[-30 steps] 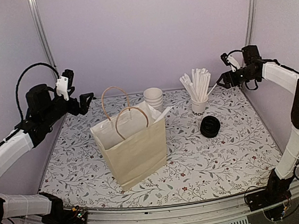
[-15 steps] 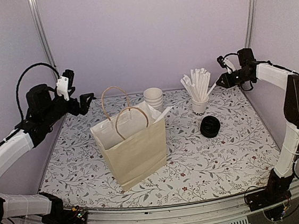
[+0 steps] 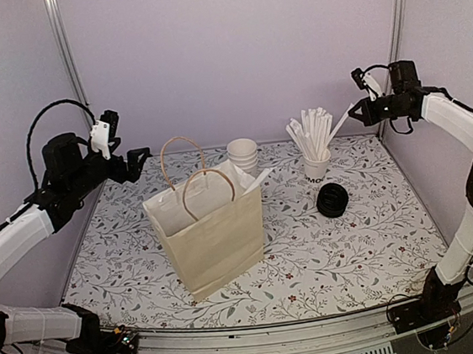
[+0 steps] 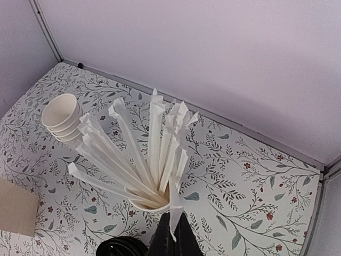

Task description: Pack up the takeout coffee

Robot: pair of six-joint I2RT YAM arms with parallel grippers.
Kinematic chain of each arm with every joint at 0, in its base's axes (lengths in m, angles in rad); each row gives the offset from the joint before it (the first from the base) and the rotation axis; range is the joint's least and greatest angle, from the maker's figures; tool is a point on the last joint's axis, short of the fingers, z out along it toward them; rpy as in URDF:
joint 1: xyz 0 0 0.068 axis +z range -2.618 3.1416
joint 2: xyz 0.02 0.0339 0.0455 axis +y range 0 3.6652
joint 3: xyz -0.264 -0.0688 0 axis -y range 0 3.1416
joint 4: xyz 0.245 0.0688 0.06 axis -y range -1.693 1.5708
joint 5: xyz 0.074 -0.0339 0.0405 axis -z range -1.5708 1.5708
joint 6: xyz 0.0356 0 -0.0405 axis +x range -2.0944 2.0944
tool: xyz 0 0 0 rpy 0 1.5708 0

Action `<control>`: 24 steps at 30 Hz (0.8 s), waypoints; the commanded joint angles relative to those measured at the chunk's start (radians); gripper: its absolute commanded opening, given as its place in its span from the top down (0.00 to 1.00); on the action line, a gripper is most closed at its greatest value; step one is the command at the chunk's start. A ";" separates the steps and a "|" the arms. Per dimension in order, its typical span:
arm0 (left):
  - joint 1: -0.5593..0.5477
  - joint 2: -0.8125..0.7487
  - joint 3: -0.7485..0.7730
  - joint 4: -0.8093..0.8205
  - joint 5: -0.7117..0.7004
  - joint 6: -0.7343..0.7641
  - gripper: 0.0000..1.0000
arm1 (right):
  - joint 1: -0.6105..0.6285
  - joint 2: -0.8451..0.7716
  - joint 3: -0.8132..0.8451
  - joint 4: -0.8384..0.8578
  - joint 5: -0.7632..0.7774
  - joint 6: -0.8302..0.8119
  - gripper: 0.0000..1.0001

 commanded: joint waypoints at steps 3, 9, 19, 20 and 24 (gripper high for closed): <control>0.010 0.010 -0.004 0.015 0.010 -0.004 0.03 | 0.002 -0.146 0.024 -0.046 0.044 -0.044 1.00; 0.011 0.013 -0.003 0.015 0.001 0.001 0.03 | 0.001 -0.316 0.053 -0.088 0.026 -0.072 1.00; 0.012 0.021 -0.001 0.013 -0.012 0.004 0.03 | 0.032 -0.355 0.141 -0.263 -0.575 -0.104 1.00; 0.012 0.021 -0.001 0.013 -0.014 0.005 0.03 | 0.053 -0.351 0.150 -0.276 -0.604 -0.113 1.00; 0.014 0.019 -0.003 0.013 -0.027 0.011 0.03 | 0.180 -0.311 0.217 -0.338 -0.645 -0.181 1.00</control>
